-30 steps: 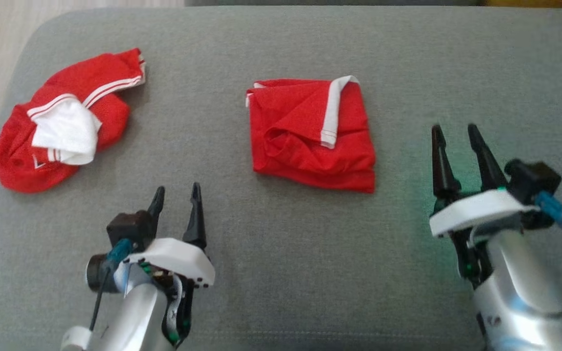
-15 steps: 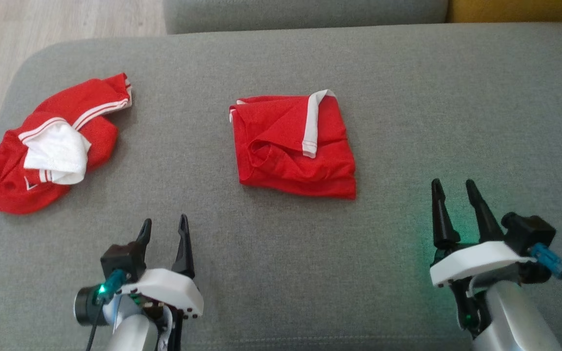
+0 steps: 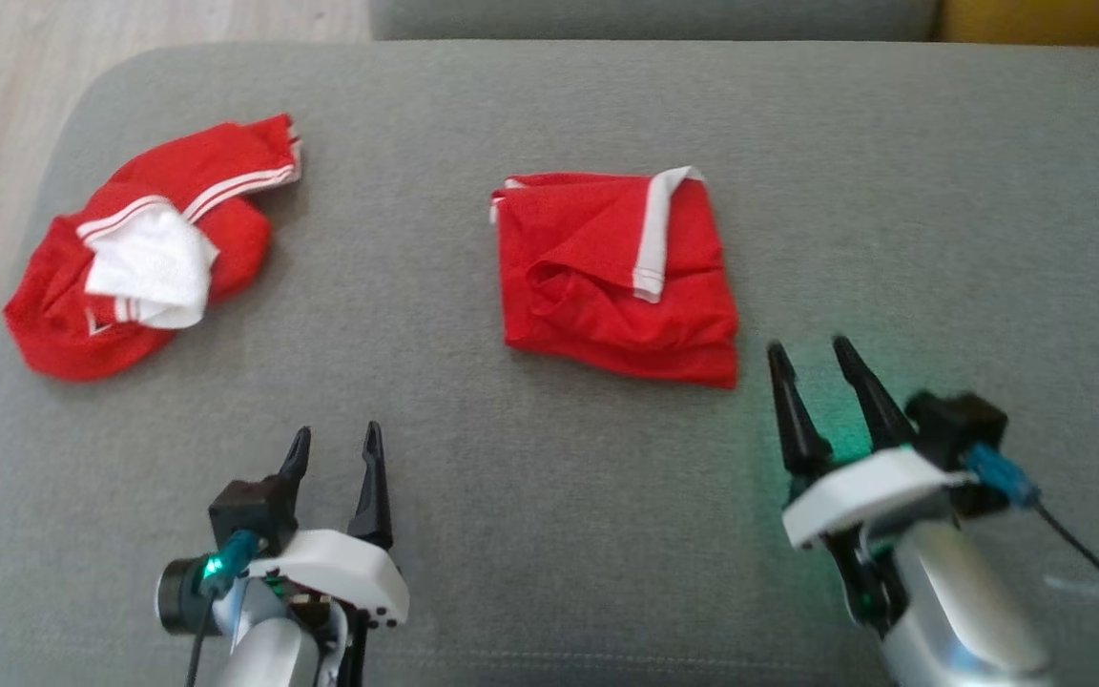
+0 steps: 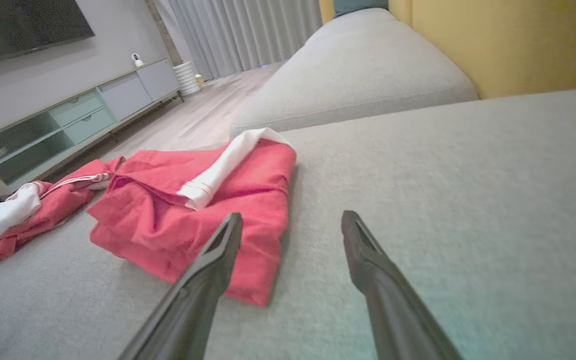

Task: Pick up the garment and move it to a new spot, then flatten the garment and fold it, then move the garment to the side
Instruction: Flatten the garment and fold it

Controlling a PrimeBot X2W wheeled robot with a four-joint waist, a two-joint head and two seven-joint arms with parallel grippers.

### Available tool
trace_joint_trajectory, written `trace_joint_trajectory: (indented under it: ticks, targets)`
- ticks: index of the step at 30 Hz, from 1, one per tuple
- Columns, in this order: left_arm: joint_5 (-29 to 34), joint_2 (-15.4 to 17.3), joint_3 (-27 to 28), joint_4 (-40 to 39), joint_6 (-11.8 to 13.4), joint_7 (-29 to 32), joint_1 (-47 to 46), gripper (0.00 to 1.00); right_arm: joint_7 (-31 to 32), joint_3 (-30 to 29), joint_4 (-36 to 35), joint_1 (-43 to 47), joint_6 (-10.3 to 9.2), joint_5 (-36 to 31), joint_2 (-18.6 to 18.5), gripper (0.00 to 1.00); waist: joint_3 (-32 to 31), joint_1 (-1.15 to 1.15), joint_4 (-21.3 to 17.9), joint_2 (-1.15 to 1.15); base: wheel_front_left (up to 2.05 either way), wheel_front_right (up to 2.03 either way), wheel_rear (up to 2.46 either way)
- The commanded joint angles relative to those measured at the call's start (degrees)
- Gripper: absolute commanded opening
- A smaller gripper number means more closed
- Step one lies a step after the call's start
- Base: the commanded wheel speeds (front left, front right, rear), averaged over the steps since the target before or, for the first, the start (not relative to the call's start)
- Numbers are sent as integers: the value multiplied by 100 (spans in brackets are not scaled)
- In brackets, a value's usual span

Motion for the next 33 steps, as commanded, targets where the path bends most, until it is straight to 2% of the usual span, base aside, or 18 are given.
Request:
trace_joint_trajectory:
  ticks: [1, 10, 19, 26, 33]
  targets:
    - [-63, 92, 91, -177, -18, -30, -285, 100, -62, 274, -60, -424, -5, 47, 23, 100, 84, 0, 178, 0, 0, 0, 0]
    - [-203, 92, -137, -182, -23, -30, -420, 100, -62, 676, 577, -1188, -5, 40, 23, 100, 285, 0, 672, 0, 0, 0, 0]
    - [-293, 92, -227, -264, 9, -30, -392, 100, -62, 707, 1285, -1627, -5, -85, 23, 100, 362, 0, 953, 0, 0, 0, 0]
    - [-334, 92, -243, -310, 3, -30, -375, 100, -62, 647, 1431, -1702, -5, -91, 23, 79, 423, 0, 962, 0, 0, 0, 0]
    - [-341, 92, -283, -345, 5, -30, -404, 100, -62, 629, 1378, -1776, -5, -117, 24, 49, 461, 0, 946, 0, 0, 0, 0]
